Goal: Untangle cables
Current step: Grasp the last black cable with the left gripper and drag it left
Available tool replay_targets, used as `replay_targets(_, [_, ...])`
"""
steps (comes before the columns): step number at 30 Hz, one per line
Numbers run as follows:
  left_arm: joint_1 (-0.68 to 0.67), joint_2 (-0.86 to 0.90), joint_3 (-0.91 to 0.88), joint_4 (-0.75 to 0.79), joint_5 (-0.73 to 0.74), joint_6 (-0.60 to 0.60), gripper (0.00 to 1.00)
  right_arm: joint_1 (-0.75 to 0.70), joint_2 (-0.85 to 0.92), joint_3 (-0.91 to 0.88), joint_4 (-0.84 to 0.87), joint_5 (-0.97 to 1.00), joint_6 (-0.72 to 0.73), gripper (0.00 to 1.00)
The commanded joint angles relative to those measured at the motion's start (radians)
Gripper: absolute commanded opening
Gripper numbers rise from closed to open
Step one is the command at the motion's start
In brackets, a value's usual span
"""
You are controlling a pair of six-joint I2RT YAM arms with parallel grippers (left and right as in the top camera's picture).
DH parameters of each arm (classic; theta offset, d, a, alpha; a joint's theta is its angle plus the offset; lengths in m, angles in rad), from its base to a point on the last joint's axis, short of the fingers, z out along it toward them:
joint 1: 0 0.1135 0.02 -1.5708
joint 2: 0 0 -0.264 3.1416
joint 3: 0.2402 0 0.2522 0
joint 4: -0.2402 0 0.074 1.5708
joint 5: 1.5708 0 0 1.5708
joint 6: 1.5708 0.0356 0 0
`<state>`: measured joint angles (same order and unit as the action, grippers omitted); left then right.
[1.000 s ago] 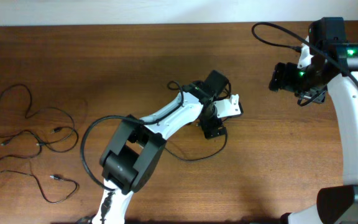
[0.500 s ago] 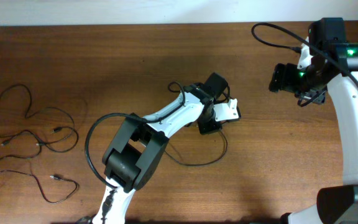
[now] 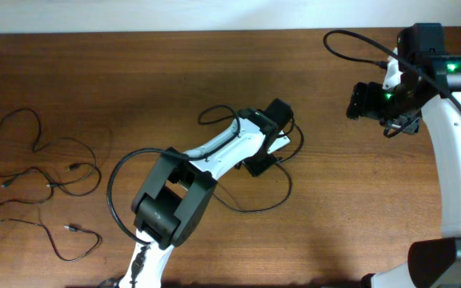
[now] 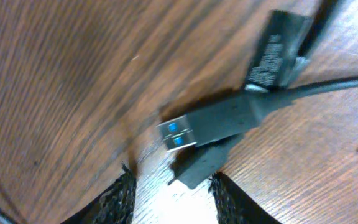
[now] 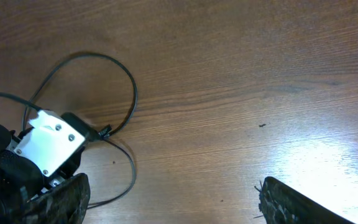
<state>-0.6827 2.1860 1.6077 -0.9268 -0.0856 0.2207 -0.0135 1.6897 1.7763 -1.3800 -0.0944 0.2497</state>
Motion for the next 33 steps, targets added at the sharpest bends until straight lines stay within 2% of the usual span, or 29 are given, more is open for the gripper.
replay_targets(1, [0.064, 0.047, -0.036, -0.007, -0.045, -0.148, 0.48, -0.001, 0.002, -0.005, -0.007, -0.002, -0.011, 0.88])
replay_targets(5, [0.11, 0.047, -0.035, 0.028, -0.019, -0.156, 0.47, -0.001, 0.002, -0.005, -0.008, -0.002, -0.011, 0.88])
replay_targets(8, [0.168, 0.047, 0.015, 0.003, -0.021, -0.235, 0.42, -0.001, 0.002, -0.005, -0.008, -0.002, -0.01, 0.88])
replay_targets(11, [0.237, 0.047, 0.085, -0.148, -0.08, -0.341, 0.46, -0.001, 0.002, -0.006, -0.011, -0.002, -0.011, 0.88])
replay_targets(13, [0.262, 0.047, 0.083, -0.225, -0.079, -0.341, 0.53, -0.001, 0.002, -0.005, -0.011, -0.002, -0.011, 0.88])
replay_targets(15, [0.267, 0.047, 0.077, -0.278, -0.055, -0.34, 0.55, -0.001, 0.002, -0.005, -0.008, -0.002, -0.01, 0.88])
replay_targets(19, [0.267, 0.047, 0.068, -0.43, -0.009, -0.352, 0.54, -0.001, 0.002, -0.005, -0.019, -0.002, -0.011, 0.88])
replay_targets(22, [0.27, 0.047, -0.004, -0.389, -0.008, -0.387, 0.5, -0.001, 0.002, -0.005, -0.018, -0.002, -0.011, 0.88])
replay_targets(24, [0.283, 0.047, -0.057, -0.309, -0.008, -0.392, 0.46, -0.001, 0.002, -0.005, -0.019, -0.002, -0.011, 0.88])
replay_targets(27, [0.3, 0.047, -0.078, -0.189, -0.008, -0.392, 0.22, -0.001, 0.002, -0.005, -0.019, -0.002, -0.011, 0.88])
replay_targets(30, [0.299, 0.047, -0.078, -0.108, -0.008, -0.392, 0.14, -0.001, 0.002, -0.005, -0.019, -0.002, -0.011, 0.88])
replay_targets(32, [0.3, 0.047, -0.078, -0.027, -0.008, -0.392, 0.0, -0.001, 0.002, -0.006, -0.018, -0.002, -0.011, 0.88])
replay_targets(33, [0.3, 0.047, -0.077, 0.015, -0.013, -0.391, 0.0, -0.001, 0.002, -0.005, -0.018, -0.002, -0.011, 0.88])
